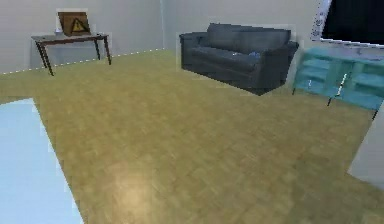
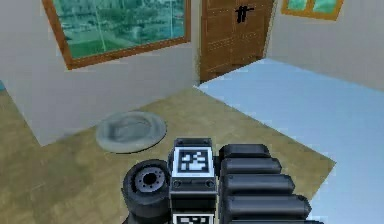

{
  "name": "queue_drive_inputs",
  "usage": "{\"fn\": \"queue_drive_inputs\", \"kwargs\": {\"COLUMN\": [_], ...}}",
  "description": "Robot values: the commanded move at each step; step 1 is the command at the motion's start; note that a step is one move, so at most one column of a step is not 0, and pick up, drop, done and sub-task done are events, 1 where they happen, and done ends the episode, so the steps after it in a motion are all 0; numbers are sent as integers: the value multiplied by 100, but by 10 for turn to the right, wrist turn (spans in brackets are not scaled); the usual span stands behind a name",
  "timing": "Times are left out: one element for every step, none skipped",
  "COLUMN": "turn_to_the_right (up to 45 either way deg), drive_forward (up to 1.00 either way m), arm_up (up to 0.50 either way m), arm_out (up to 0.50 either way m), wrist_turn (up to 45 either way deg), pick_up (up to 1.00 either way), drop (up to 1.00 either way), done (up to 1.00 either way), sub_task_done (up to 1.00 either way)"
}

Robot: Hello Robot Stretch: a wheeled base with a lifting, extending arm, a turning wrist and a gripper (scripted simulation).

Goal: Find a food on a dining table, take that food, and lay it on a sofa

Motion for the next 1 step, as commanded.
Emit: {"fn": "queue_drive_inputs", "kwargs": {"turn_to_the_right": [0], "drive_forward": [100], "arm_up": [0], "arm_out": [0], "wrist_turn": [0], "pick_up": [0], "drop": [0], "done": [0], "sub_task_done": [0]}}
